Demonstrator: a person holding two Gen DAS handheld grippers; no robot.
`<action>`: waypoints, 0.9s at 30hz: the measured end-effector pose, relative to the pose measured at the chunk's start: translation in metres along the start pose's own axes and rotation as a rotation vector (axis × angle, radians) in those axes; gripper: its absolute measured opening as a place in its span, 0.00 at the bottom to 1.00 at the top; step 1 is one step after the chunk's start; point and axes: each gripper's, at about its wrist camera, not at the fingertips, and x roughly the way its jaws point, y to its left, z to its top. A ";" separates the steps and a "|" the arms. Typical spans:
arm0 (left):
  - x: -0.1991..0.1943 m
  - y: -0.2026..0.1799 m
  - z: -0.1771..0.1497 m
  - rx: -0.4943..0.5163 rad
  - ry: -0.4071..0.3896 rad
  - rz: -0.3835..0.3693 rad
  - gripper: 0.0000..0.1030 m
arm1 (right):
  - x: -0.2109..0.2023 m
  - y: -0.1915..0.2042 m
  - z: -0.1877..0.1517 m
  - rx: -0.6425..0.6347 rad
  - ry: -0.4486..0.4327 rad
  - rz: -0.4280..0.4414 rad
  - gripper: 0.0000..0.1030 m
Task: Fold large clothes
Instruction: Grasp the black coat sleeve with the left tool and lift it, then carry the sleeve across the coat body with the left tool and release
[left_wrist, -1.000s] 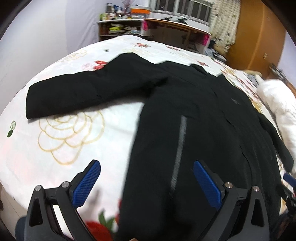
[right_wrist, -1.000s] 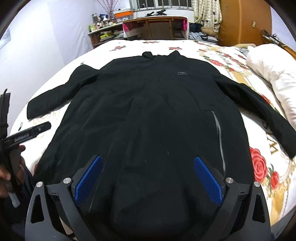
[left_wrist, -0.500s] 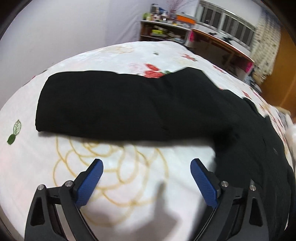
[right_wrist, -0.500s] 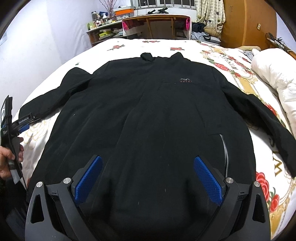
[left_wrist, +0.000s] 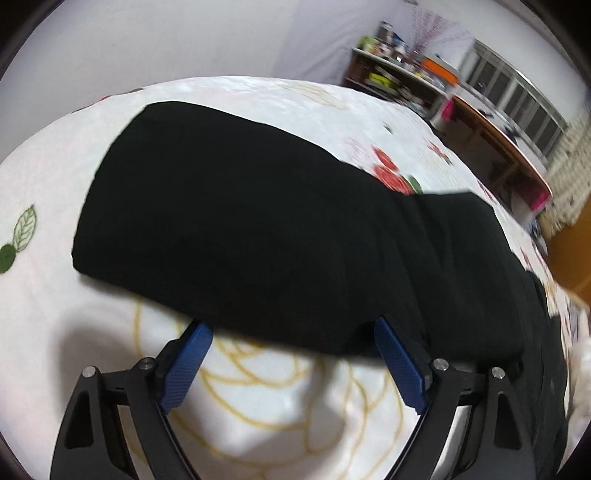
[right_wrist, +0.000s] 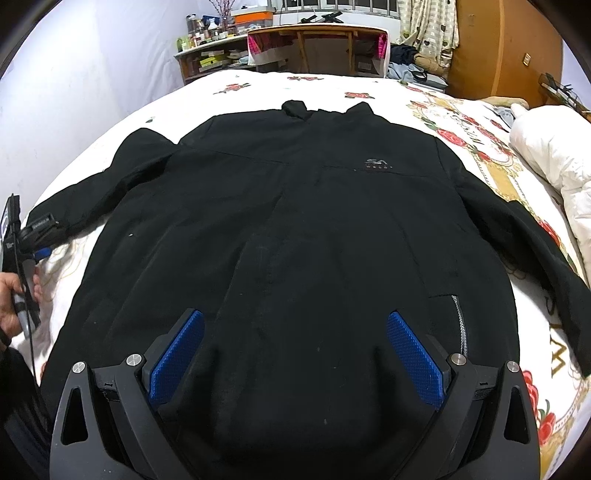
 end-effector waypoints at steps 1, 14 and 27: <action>0.002 0.001 0.003 -0.007 -0.003 0.006 0.88 | 0.001 -0.001 0.000 0.003 0.002 -0.001 0.97; -0.017 -0.039 0.027 0.208 -0.053 0.063 0.17 | -0.001 -0.013 0.002 0.024 -0.004 -0.028 0.97; -0.128 -0.156 0.050 0.430 -0.246 -0.136 0.14 | -0.049 -0.045 -0.012 0.116 -0.080 -0.039 0.97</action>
